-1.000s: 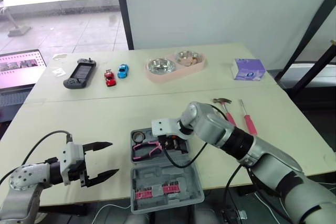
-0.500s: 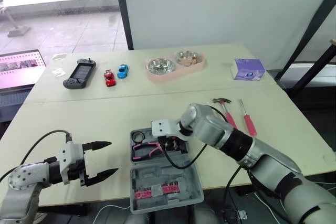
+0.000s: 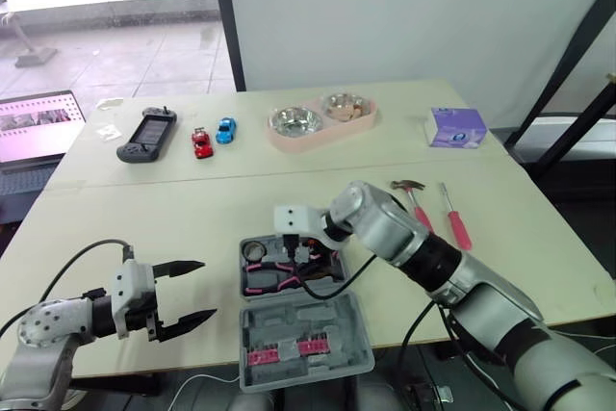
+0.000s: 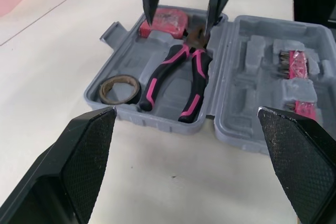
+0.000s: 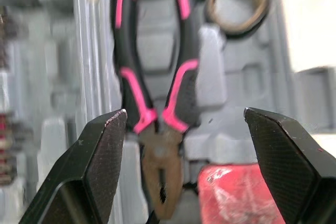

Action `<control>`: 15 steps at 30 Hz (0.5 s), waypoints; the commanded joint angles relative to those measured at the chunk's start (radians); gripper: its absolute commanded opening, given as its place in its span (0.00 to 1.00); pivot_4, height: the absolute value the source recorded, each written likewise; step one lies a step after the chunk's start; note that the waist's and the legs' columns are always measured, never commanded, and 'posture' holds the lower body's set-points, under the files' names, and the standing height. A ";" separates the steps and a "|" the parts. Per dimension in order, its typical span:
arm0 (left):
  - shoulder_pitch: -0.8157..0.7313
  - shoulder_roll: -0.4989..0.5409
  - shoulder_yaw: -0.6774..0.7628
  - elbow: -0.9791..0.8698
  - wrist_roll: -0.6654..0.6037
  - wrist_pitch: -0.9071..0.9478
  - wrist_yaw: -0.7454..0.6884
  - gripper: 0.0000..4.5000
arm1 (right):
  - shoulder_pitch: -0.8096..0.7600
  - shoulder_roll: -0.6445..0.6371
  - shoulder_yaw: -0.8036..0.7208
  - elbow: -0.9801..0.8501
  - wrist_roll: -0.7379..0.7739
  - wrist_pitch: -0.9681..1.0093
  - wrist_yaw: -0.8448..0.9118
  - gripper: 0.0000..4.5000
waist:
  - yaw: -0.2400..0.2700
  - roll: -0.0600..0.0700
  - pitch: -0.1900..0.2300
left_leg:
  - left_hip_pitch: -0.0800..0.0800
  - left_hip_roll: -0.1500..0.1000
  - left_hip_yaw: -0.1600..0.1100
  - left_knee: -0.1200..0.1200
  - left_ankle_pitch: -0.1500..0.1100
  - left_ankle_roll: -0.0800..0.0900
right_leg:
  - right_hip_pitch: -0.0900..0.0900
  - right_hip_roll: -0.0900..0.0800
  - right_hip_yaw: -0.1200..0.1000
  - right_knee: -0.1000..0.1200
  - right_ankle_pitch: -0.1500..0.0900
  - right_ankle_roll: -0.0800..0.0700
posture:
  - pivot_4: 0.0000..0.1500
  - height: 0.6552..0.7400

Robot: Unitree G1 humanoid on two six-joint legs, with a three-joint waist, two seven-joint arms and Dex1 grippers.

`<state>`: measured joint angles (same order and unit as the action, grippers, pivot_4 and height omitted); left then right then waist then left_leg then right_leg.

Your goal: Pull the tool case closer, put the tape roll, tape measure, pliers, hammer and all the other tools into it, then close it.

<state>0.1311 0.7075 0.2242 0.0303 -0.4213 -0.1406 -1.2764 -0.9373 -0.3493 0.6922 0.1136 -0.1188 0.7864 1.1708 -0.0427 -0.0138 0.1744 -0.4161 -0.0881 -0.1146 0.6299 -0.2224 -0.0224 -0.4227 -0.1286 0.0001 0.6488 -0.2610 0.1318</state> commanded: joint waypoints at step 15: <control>0.022 0.030 0.029 -0.070 -0.072 0.037 -0.001 1.00 | 0.557 0.075 -0.272 -0.234 0.072 -0.447 -0.442 0.02 | -0.001 0.000 0.000 | 0.001 0.000 0.000 -0.001 0.000 0.000 | 0.002 0.000 0.000 0.000 0.000 0.000 | 1.00 0.80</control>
<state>0.1497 0.7226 0.2236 -0.0098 -0.4644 -0.1111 -1.2722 -0.3772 -0.3012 0.4478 -0.1065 -0.0568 0.3931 0.7602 -0.0432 -0.0141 0.1743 -0.4147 -0.0878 -0.1142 0.6294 -0.2224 -0.0224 -0.4207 -0.1284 0.0006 0.6486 -0.2610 0.1317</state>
